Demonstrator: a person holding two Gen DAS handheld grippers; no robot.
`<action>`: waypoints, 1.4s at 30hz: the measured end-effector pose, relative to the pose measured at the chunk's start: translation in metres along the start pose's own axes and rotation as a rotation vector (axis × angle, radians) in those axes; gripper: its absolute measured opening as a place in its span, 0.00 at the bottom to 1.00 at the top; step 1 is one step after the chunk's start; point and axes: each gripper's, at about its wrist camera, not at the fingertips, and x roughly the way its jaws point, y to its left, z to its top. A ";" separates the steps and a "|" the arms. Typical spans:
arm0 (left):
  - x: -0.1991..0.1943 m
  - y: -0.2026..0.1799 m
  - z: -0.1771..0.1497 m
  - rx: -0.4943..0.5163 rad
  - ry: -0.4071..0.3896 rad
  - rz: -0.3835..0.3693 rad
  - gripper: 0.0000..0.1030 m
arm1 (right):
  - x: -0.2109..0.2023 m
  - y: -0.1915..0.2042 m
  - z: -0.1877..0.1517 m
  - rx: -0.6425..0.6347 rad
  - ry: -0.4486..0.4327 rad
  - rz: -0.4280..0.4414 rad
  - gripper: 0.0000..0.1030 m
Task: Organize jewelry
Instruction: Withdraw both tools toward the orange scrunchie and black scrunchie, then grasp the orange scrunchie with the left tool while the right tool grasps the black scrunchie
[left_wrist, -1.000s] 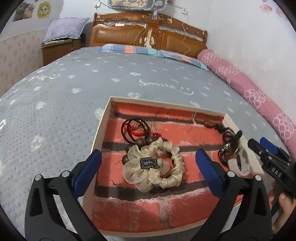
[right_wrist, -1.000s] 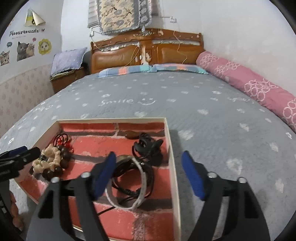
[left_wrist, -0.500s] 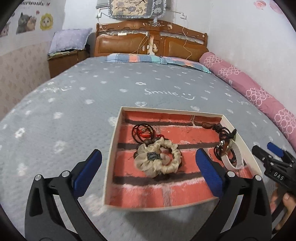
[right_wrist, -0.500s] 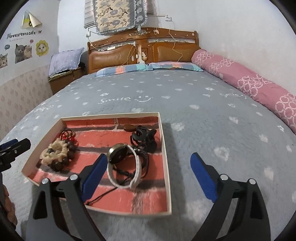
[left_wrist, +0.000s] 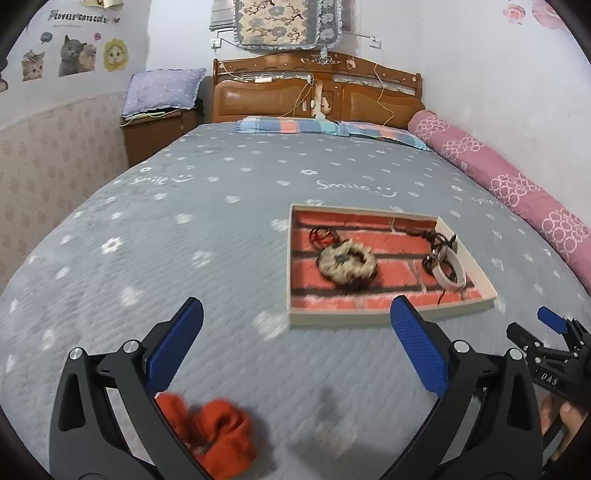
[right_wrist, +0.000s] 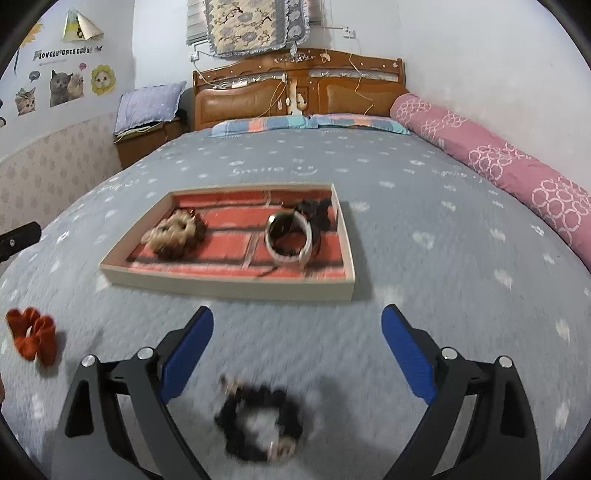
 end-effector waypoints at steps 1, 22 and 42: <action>-0.005 0.002 -0.004 0.004 0.001 0.009 0.95 | -0.003 0.000 -0.003 0.001 0.004 -0.001 0.88; 0.002 0.043 -0.091 -0.006 0.098 0.066 0.94 | 0.007 -0.004 -0.051 0.021 0.141 -0.063 0.82; 0.027 0.056 -0.098 -0.059 0.178 0.024 0.61 | 0.027 0.003 -0.056 0.002 0.227 -0.005 0.42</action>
